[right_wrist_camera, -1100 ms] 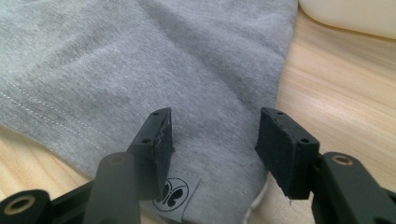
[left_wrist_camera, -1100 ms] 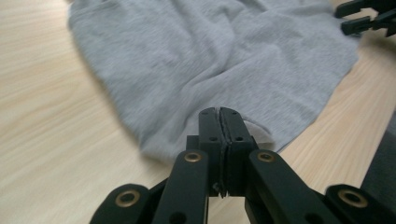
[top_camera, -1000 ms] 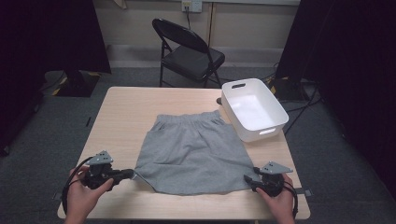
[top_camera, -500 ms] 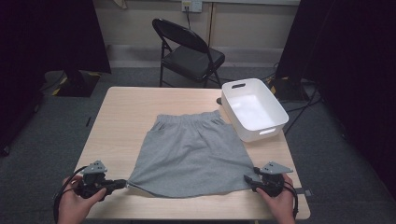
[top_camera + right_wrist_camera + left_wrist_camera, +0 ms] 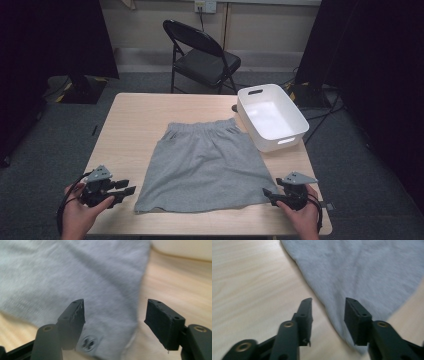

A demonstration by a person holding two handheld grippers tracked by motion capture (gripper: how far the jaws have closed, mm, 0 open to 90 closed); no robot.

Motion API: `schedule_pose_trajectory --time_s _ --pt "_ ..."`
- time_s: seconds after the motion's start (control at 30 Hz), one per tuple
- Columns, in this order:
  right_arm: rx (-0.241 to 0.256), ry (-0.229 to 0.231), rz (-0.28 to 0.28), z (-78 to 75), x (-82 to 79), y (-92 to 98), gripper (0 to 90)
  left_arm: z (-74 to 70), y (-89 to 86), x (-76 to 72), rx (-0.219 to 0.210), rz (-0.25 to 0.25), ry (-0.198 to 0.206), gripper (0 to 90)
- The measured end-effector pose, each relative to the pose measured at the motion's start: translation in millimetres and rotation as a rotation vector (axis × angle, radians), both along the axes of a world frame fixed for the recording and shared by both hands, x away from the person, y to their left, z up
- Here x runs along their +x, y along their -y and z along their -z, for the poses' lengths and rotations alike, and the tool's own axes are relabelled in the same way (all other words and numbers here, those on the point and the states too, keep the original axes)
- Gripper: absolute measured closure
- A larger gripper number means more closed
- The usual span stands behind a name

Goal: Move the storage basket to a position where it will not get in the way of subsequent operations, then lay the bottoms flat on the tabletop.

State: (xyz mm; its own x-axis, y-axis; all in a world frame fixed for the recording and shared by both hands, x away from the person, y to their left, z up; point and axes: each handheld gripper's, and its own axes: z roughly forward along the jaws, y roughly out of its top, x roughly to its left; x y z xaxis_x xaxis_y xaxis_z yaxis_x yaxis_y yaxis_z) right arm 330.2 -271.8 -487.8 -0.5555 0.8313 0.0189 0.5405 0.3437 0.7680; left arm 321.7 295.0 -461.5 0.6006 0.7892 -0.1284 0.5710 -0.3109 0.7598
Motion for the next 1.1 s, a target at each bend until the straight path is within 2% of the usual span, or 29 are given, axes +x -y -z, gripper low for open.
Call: schedule_pose_trajectory --time_s 0.1,0.13,0.17,0.2,0.23,0.3,0.5,0.6,0.67,0.73,0.83,0.9,0.97,1.03,1.1 --pt "0.000 -0.005 0.036 -2.1 5.8 6.3 28.2 9.8 11.9 13.3 0.014 -0.011 -0.020 42.1" --pt "-0.004 -0.007 0.044 -2.1 7.1 8.0 28.1 14.5 17.4 17.9 0.052 -0.007 -0.015 40.5" --pt "-0.010 -0.003 0.052 -1.6 9.4 10.8 28.1 17.7 21.3 20.5 0.067 -0.003 -0.028 41.1" --pt "-0.006 -0.002 0.058 -1.0 10.8 13.1 28.4 20.7 24.9 22.4 0.061 0.000 -0.048 44.8" --pt "-0.001 -0.004 0.062 -0.5 11.9 15.1 29.0 23.3 27.9 23.9 0.067 0.004 -0.044 45.5" --pt "0.004 -0.010 0.072 0.4 13.0 17.4 28.5 26.0 31.4 25.3 0.106 0.012 -0.042 45.4" --pt "-0.008 -0.002 0.055 0.2 14.5 14.9 28.2 30.2 31.6 25.7 0.142 0.014 -0.036 48.3" --pt "-0.021 -0.005 0.048 0.6 15.3 13.5 30.6 29.1 33.5 24.6 0.144 0.013 -0.044 52.1" --pt "-0.025 -0.003 0.048 1.1 15.9 14.1 33.1 27.9 34.9 24.0 0.149 0.012 -0.053 59.0" --pt "-0.016 -0.006 0.047 1.0 16.4 15.7 35.5 24.9 35.7 23.5 0.139 0.002 -0.101 73.0" --pt "-0.014 -0.002 0.061 -0.4 16.6 18.8 40.3 23.8 34.4 25.0 0.115 -0.007 -0.141 85.1" --pt "-0.020 -0.003 0.067 -0.8 15.4 20.6 47.5 23.3 33.4 26.0 0.110 -0.009 -0.154 87.0" --pt "-0.023 -0.024 0.056 -0.3 14.9 22.1 58.6 22.6 31.9 26.7 0.112 -0.017 -0.164 87.4" --pt "-0.024 -0.026 0.059 0.9 14.9 23.3 57.9 22.2 29.2 26.9 0.125 -0.026 -0.155 87.6" --pt "-0.023 -0.043 0.052 2.9 15.2 24.6 63.2 22.5 25.4 27.3 0.122 -0.028 -0.153 87.6"
